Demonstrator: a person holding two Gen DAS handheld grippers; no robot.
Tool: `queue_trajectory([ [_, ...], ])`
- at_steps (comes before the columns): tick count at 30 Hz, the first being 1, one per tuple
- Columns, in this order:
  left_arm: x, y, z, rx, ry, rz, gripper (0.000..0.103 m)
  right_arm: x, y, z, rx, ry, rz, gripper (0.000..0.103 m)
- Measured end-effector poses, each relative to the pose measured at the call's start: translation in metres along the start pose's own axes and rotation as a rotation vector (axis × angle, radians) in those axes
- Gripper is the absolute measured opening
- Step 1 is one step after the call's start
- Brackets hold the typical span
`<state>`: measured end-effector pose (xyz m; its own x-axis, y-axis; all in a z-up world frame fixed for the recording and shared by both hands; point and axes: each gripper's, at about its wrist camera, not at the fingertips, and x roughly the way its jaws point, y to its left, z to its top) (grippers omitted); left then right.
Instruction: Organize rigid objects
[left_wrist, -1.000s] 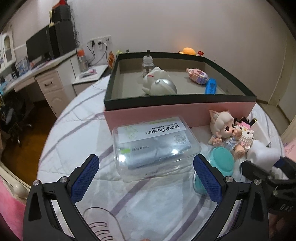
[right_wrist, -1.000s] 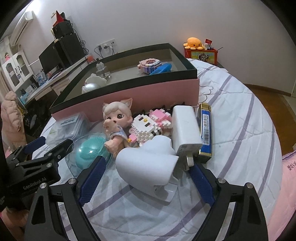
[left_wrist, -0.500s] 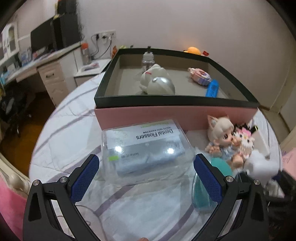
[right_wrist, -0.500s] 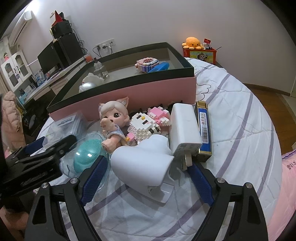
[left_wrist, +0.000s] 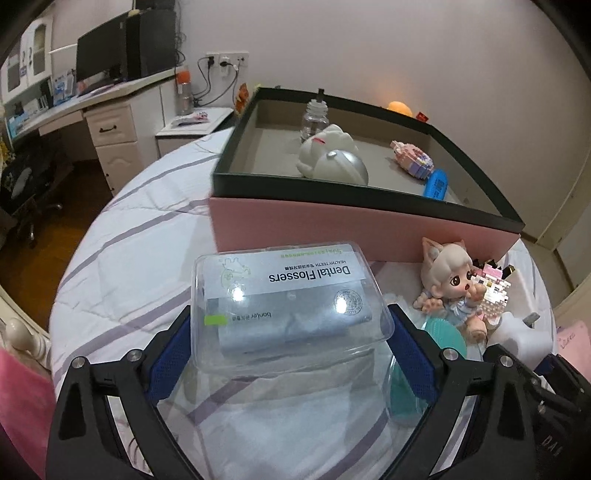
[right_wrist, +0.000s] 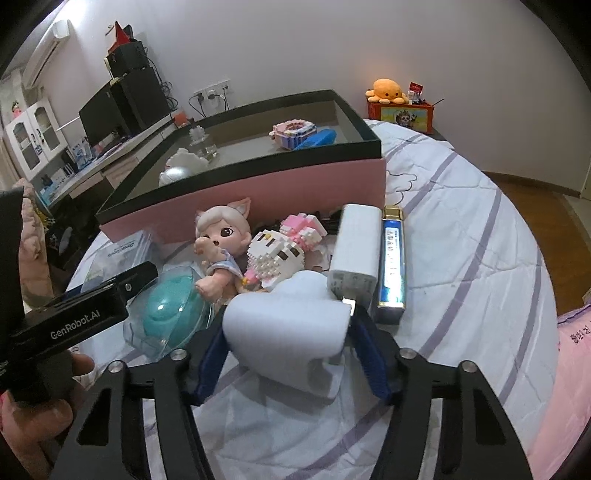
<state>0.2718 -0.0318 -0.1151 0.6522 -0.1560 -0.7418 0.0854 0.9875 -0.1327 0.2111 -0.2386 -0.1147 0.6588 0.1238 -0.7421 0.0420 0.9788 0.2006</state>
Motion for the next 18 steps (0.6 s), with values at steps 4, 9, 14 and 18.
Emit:
queue_trajectory([
  [4, -0.012, 0.007, -0.006, -0.001, -0.015, 0.012, 0.098, -0.01, -0.003, -0.002, 0.002, -0.007, 0.011, 0.049],
  [9, -0.027, 0.013, -0.011, -0.005, -0.027, 0.013, 0.098, -0.02, -0.004, -0.006, 0.002, -0.019, 0.025, 0.045],
  [14, -0.045, 0.012, -0.011, 0.007, -0.056, 0.009, 0.098, -0.034, 0.001, -0.005, -0.007, -0.042, 0.041, 0.044],
  [18, -0.058, 0.011, -0.01, 0.017, -0.082, 0.003, 0.098, -0.044, 0.007, -0.002, -0.018, -0.059, 0.052, 0.044],
])
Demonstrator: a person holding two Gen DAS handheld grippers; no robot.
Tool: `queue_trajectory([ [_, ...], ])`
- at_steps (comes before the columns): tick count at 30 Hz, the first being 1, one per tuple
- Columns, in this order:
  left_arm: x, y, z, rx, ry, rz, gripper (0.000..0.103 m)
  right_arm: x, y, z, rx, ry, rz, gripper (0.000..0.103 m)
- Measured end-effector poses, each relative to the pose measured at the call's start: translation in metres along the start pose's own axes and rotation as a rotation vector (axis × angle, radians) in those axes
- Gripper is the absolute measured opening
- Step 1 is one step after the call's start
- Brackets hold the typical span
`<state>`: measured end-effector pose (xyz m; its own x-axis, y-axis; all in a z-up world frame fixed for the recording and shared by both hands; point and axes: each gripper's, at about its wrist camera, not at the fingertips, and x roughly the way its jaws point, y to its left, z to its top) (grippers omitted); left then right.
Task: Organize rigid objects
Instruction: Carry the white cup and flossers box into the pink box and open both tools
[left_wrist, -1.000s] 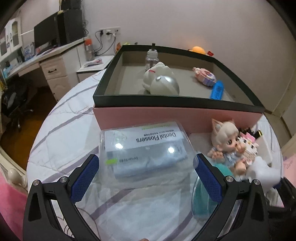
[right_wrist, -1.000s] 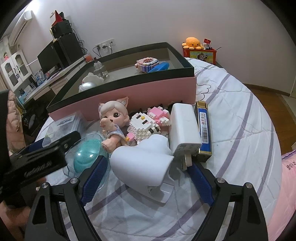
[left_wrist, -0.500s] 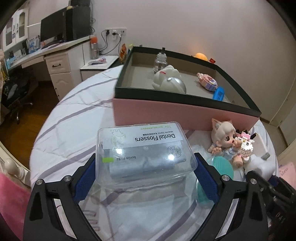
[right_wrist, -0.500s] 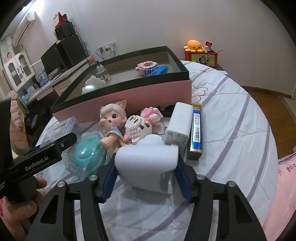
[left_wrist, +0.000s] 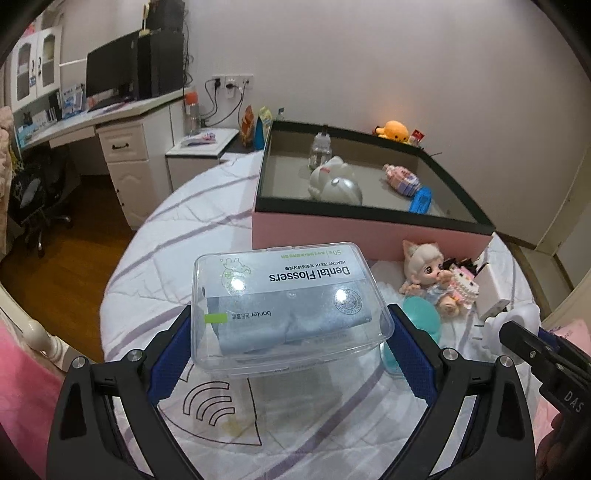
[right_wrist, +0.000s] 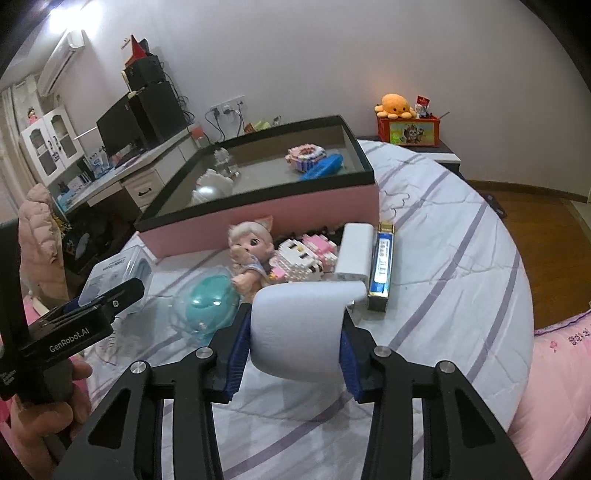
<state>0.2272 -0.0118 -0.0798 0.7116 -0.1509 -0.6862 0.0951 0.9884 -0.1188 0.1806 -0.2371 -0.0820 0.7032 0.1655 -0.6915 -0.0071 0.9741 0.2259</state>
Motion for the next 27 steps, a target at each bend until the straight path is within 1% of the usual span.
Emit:
queue_trajectory([
  [8, -0.028, -0.001, 0.012, 0.011, -0.052, -0.012, 0.098, -0.023, 0.011, 0.012, -0.017, -0.05, 0.045, 0.044],
  [11, -0.036, -0.002, 0.023, 0.017, -0.08, -0.016, 0.098, -0.031, 0.018, 0.026, -0.034, -0.08, 0.068, 0.044],
  [15, -0.043, -0.003, 0.046, 0.028, -0.126, -0.013, 0.098, -0.033, 0.026, 0.051, -0.067, -0.12, 0.084, 0.044],
  [20, -0.041, -0.007, 0.088, 0.039, -0.183, -0.022, 0.098, -0.024, 0.03, 0.097, -0.096, -0.162, 0.1, 0.044],
  [25, -0.022, -0.013, 0.124, 0.047, -0.193, -0.049, 0.098, -0.009, 0.028, 0.135, -0.105, -0.179, 0.098, 0.044],
  [27, -0.012, -0.016, 0.133, 0.047, -0.181, -0.062, 0.098, 0.0, 0.026, 0.145, -0.101, -0.174, 0.099, 0.044],
])
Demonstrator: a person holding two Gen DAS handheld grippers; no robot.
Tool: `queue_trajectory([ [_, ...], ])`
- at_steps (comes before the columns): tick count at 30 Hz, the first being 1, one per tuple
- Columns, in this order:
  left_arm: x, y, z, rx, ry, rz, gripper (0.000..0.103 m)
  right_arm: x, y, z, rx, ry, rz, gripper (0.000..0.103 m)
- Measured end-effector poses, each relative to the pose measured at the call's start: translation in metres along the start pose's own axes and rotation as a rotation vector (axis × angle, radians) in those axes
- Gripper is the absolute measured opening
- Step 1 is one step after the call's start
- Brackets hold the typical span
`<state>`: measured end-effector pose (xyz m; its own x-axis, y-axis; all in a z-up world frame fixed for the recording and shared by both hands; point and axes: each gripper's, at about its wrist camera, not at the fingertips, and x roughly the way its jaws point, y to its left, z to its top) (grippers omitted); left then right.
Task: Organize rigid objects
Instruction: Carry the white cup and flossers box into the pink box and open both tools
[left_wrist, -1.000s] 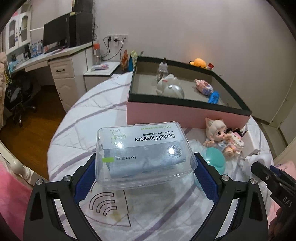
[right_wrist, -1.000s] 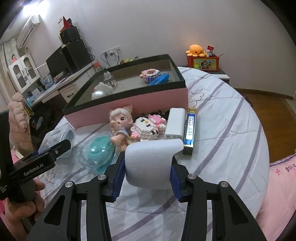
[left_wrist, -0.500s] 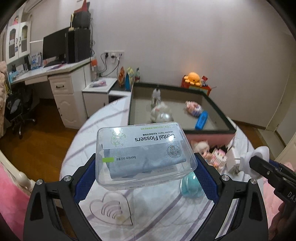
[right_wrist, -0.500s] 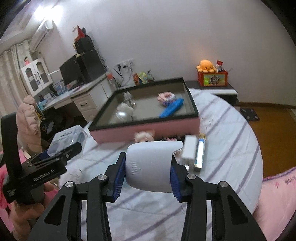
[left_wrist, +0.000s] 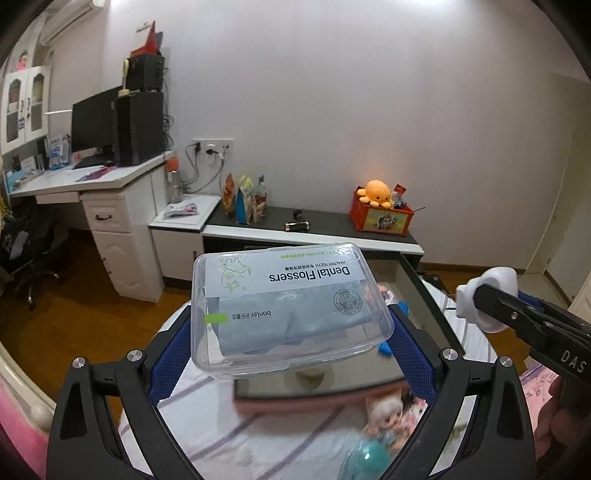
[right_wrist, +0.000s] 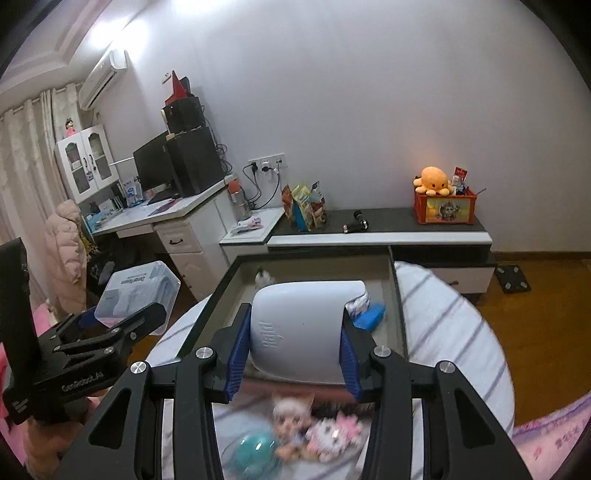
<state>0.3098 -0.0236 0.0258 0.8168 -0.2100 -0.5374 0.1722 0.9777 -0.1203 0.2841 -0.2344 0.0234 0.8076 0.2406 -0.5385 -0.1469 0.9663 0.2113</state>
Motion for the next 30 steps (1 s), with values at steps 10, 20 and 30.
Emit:
queue_trajectory([
  [10, 0.071, -0.015, -0.022, 0.005, 0.148, -0.03, 0.098, 0.06, -0.026, -0.004, 0.039, 0.115, -0.006, 0.044],
  [20, 0.108, -0.025, -0.047, 0.031, 0.233, -0.006, 0.098, 0.094, -0.04, -0.014, 0.062, 0.193, -0.018, 0.044],
  [30, 0.127, -0.03, -0.053, 0.077, 0.28, 0.051, 0.103, 0.121, -0.047, -0.028, 0.079, 0.271, -0.032, 0.046],
])
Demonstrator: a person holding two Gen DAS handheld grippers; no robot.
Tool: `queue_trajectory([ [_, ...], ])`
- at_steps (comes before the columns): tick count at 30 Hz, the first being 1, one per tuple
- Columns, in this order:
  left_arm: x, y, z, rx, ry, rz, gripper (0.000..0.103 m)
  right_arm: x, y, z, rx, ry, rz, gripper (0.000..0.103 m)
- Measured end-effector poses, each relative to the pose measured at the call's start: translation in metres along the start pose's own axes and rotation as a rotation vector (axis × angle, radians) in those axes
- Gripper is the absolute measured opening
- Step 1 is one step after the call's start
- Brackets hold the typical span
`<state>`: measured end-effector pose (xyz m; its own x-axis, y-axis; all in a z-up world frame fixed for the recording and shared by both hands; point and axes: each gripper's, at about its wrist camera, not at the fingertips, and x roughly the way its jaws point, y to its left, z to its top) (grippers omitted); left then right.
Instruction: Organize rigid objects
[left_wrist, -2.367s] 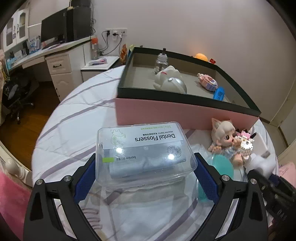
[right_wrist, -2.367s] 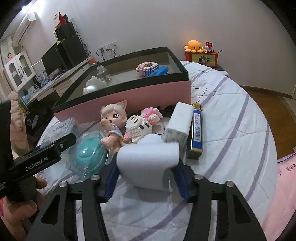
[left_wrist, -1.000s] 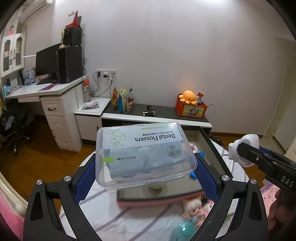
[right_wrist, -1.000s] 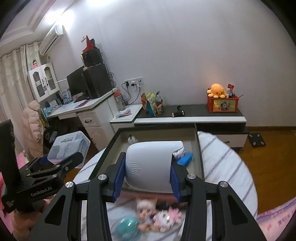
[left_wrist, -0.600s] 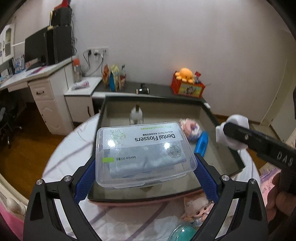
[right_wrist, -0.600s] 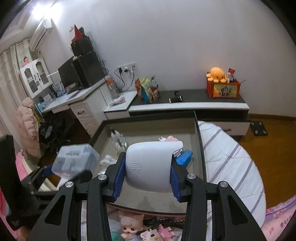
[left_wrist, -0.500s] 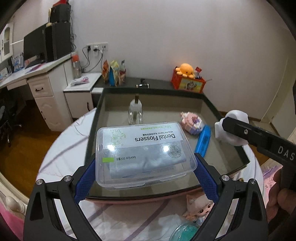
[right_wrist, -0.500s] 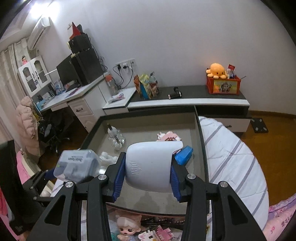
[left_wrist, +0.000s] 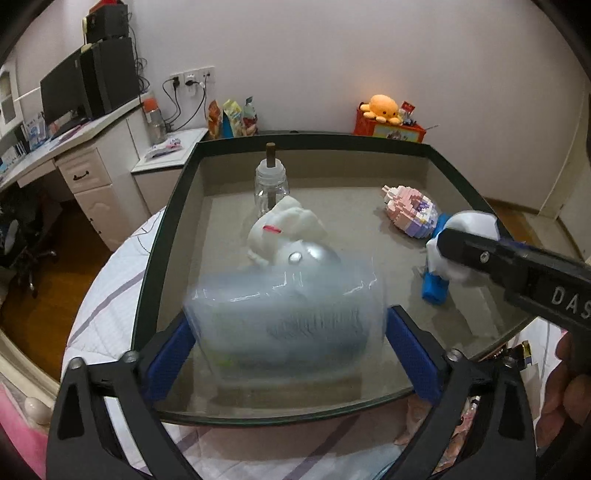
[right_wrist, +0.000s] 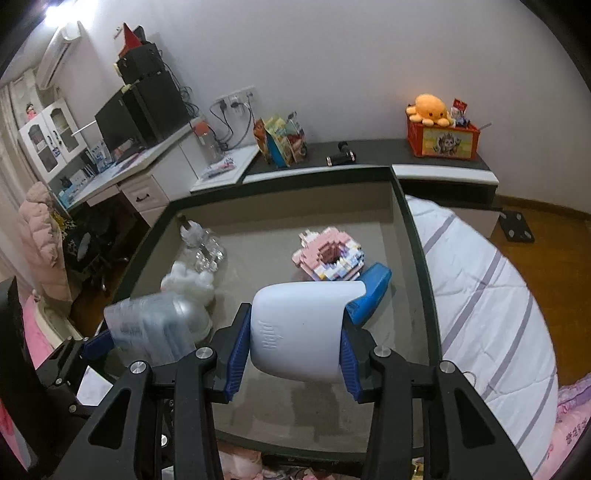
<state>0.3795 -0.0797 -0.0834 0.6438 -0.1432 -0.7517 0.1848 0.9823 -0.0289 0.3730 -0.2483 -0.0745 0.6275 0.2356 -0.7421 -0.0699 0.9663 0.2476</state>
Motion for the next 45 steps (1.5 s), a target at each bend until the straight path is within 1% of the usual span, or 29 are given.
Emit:
queue_trajectory([
  [1, -0.001, 0.001, -0.001, 0.002, -0.007, 0.005, 0.103, 0.0, -0.001, -0.002, 0.004, 0.001, 0.002, 0.049],
  [3, -0.004, 0.0, -0.002, 0.005, -0.012, 0.015, 0.103, -0.001, -0.001, -0.003, 0.005, -0.001, 0.0, 0.075],
  [4, -0.006, 0.0, -0.002, 0.008, -0.015, 0.025, 0.103, -0.003, -0.001, -0.004, 0.005, -0.008, 0.003, 0.079],
  [8, -0.018, 0.002, -0.005, 0.002, -0.042, 0.033, 0.103, -0.007, -0.001, -0.003, 0.022, -0.013, 0.019, 0.086],
  [10, -0.028, 0.006, -0.006, -0.009, -0.067, 0.033, 0.103, -0.014, -0.001, -0.003, 0.032, -0.036, 0.017, 0.091],
  [11, -0.034, 0.007, -0.006, -0.015, -0.079, 0.033, 0.103, -0.017, -0.001, -0.004, 0.033, -0.045, 0.005, 0.102],
  [13, -0.045, 0.01, -0.008, -0.029, -0.103, 0.038, 0.103, -0.025, 0.001, -0.007, 0.035, -0.058, -0.01, 0.103],
  [17, -0.067, 0.017, -0.011, -0.049, -0.136, 0.049, 0.103, -0.044, 0.006, -0.01, 0.039, -0.087, -0.009, 0.103],
  [23, -0.101, 0.021, -0.021, -0.058, -0.172, 0.066, 0.103, -0.074, 0.016, -0.015, 0.041, -0.128, -0.01, 0.103],
  [31, -0.154, 0.027, -0.041, -0.077, -0.219, 0.077, 0.103, -0.123, 0.035, -0.033, 0.019, -0.198, -0.006, 0.103],
  [36, -0.187, 0.027, -0.054, -0.084, -0.253, 0.077, 0.103, -0.161, 0.05, -0.05, -0.021, -0.265, -0.024, 0.103],
  [40, -0.214, 0.027, -0.066, -0.098, -0.285, 0.079, 0.103, -0.195, 0.063, -0.069, -0.059, -0.328, -0.058, 0.103],
  [45, -0.241, 0.029, -0.086, -0.123, -0.313, 0.082, 0.103, -0.228, 0.076, -0.095, -0.094, -0.376, -0.086, 0.103],
])
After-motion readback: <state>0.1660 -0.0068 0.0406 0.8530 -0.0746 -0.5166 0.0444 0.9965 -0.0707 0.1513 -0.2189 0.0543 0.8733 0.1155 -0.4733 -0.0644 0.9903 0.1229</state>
